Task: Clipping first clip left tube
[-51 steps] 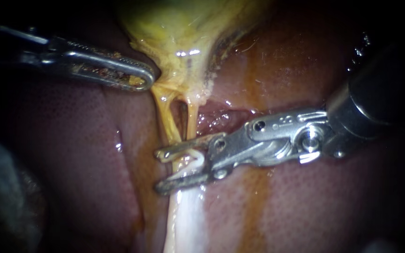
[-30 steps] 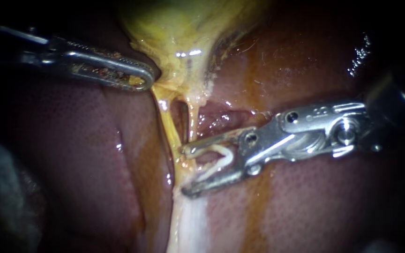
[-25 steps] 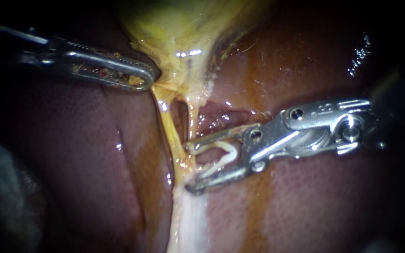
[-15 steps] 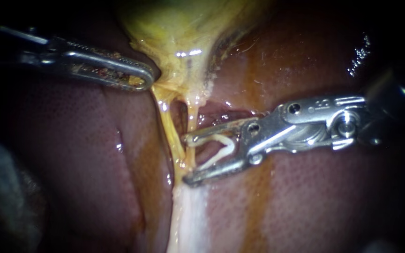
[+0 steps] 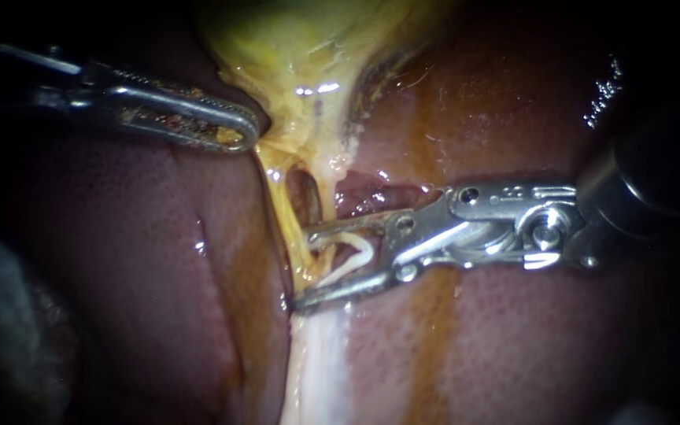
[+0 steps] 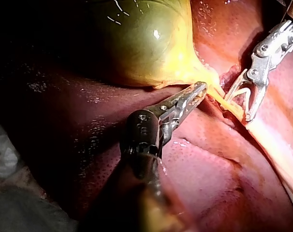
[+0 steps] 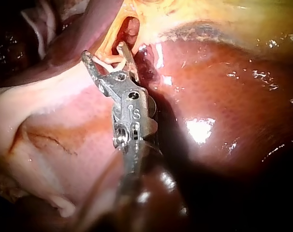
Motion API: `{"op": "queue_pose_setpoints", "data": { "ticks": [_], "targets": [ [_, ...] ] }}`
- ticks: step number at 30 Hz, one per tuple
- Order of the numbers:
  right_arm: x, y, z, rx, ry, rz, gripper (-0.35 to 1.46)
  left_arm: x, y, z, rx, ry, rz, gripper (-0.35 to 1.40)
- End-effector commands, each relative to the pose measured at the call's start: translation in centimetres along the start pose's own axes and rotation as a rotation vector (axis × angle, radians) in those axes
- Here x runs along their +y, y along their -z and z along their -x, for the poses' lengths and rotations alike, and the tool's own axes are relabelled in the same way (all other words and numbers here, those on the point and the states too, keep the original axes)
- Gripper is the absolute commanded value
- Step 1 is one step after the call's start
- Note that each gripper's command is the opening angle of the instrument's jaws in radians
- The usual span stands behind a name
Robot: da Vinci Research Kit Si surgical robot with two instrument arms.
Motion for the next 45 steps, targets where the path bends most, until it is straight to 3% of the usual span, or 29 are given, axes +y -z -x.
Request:
{"op": "queue_pose_setpoints", "data": {
  "ticks": [1,21,28,38,45],
  "targets": [
    [0.00,-0.02,0.00,0.005,-0.004,0.000,0.45,0.00,0.00,0.00,0.000,0.000,0.000,-0.35],
    [-0.12,-0.32,-0.14,0.042,-0.007,-0.052,0.45,0.00,-0.01,0.00,0.001,0.001,-0.001,-0.35],
    [-0.30,-0.38,-0.21,0.043,-0.002,-0.082,0.46,0.00,-0.01,0.00,0.001,0.001,-0.001,-0.35],
    [-0.69,-0.36,-0.45,0.062,0.005,-0.145,0.44,0.00,0.00,0.00,0.000,0.000,-0.001,-0.35],
    [-0.69,-0.36,-0.45,0.062,0.005,-0.146,0.38,0.00,-0.01,0.00,0.000,0.000,-0.001,-0.35]
  ]
}}
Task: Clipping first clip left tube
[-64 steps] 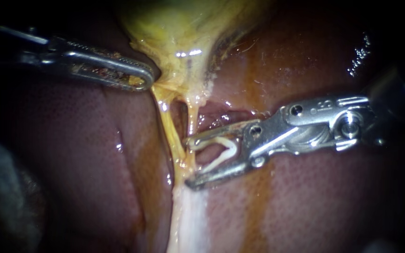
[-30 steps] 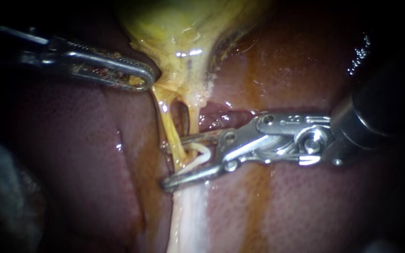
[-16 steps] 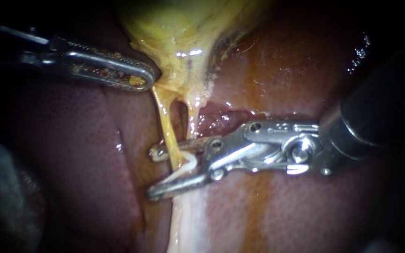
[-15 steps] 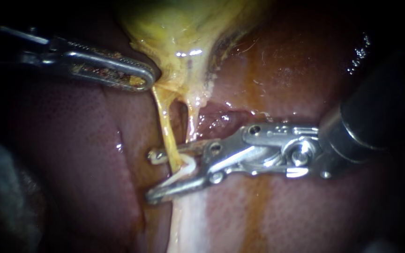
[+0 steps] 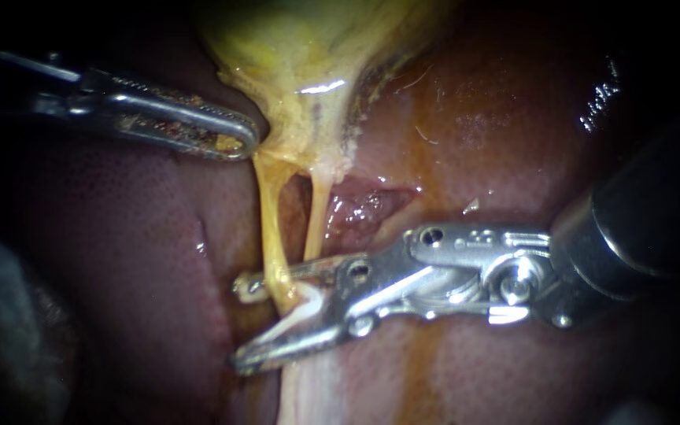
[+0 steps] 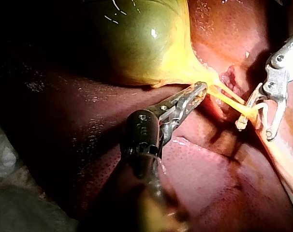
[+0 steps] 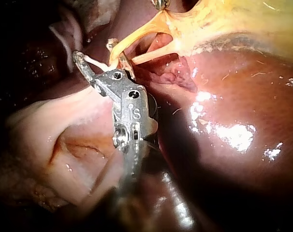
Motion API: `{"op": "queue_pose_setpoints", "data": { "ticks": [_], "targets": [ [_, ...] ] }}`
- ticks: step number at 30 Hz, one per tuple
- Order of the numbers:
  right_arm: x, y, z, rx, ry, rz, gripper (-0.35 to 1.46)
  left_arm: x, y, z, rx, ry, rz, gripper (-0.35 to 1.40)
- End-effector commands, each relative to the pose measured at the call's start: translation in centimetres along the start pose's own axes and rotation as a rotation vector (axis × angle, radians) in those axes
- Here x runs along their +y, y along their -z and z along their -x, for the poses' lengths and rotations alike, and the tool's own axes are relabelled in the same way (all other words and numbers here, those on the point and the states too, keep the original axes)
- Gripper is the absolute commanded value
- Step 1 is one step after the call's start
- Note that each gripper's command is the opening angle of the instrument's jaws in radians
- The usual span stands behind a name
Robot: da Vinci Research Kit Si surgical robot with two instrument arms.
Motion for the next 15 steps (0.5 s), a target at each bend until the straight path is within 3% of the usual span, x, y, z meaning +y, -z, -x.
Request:
{"op": "queue_pose_setpoints", "data": {
  "ticks": [1,15],
  "targets": [
    [0.01,0.01,0.02,-0.001,0.000,0.002,0.37,0.00,0.00,0.00,0.000,0.000,0.001,-0.35],
    [0.03,0.08,0.06,-0.013,-0.017,0.003,0.02,0.00,0.00,0.00,0.000,0.000,0.001,-0.35]
  ]
}}
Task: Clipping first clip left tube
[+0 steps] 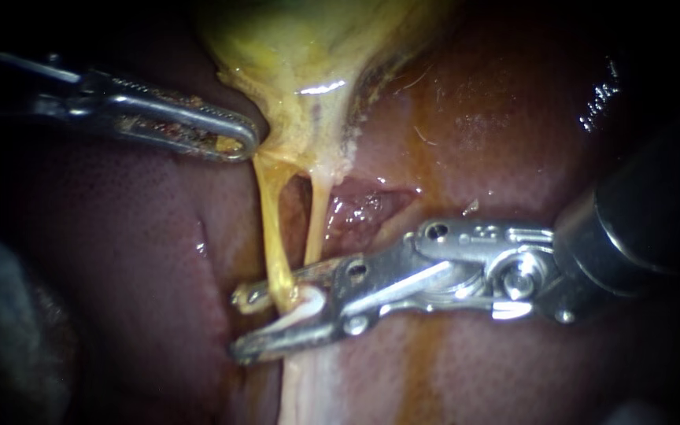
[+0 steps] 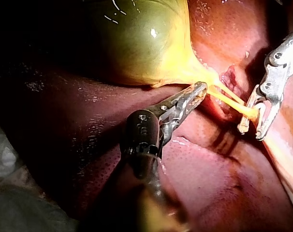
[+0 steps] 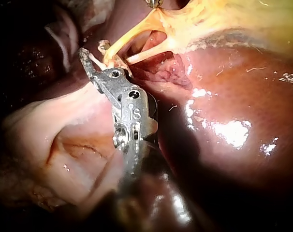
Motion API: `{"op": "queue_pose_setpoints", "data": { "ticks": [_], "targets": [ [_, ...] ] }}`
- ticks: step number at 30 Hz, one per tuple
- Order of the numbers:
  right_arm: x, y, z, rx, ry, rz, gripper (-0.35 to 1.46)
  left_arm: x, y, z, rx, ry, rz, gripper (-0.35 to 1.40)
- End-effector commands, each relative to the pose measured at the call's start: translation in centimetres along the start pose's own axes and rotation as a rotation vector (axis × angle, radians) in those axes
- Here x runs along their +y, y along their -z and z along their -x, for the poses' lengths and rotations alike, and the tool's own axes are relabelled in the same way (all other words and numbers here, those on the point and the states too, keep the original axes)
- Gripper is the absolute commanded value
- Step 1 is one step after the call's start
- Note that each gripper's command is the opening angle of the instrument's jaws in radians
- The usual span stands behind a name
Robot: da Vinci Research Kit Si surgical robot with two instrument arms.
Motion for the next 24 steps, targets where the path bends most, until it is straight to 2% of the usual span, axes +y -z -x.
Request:
{"op": "queue_pose_setpoints", "data": {
  "ticks": [1,5,7,11,24],
  "targets": [
    [0.00,0.01,0.00,-0.001,0.001,-0.001,-0.02,0.00,0.00,0.00,0.000,0.000,0.000,-0.35],
    [-0.01,0.02,0.00,-0.004,-0.005,0.000,-0.16,0.00,0.00,0.00,0.000,0.000,0.000,-0.35],
    [-0.02,0.03,0.00,-0.005,-0.047,0.001,-0.35,0.00,0.00,0.00,0.000,0.000,0.000,-0.35],
    [-0.04,0.09,0.02,-0.013,-0.129,-0.002,-0.35,0.00,0.00,0.00,0.000,0.000,0.000,-0.35],
    [-0.04,0.11,-0.01,-0.021,-0.130,-0.008,-0.35,0.00,0.00,0.00,0.000,0.000,0.000,-0.35]
  ]
}}
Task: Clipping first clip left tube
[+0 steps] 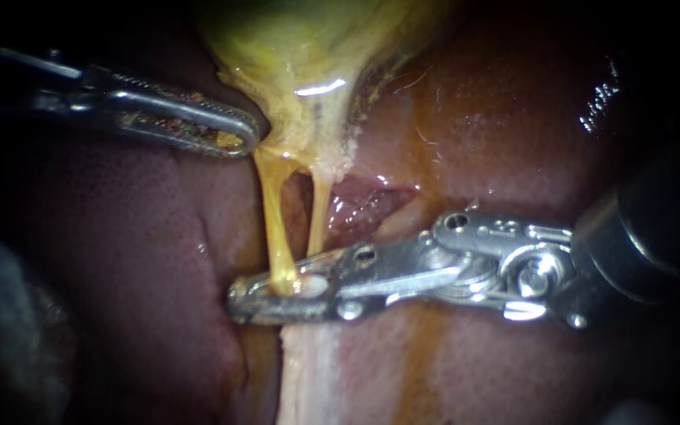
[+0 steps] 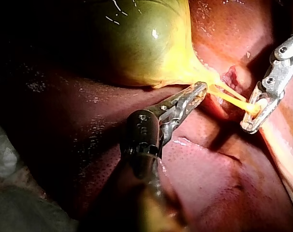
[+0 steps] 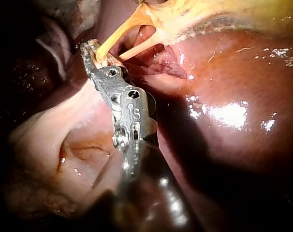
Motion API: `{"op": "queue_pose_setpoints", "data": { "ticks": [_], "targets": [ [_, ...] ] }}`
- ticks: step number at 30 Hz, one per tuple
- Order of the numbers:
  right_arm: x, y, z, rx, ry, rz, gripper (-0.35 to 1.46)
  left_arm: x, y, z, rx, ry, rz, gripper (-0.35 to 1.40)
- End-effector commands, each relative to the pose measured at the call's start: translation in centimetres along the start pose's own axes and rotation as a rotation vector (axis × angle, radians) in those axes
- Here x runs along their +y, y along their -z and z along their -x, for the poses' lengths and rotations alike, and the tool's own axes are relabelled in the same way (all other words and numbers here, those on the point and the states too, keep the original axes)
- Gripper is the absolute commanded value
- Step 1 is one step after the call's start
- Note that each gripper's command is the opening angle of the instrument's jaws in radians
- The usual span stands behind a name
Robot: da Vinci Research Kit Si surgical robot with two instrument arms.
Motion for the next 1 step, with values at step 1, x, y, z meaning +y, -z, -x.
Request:
{"op": "queue_pose_setpoints", "data": {
  "ticks": [1],
  "targets": [
    [0.00,0.00,0.01,0.000,0.000,-0.001,-0.35,0.00,0.00,0.00,0.000,0.000,0.000,-0.35]
  ]
}}
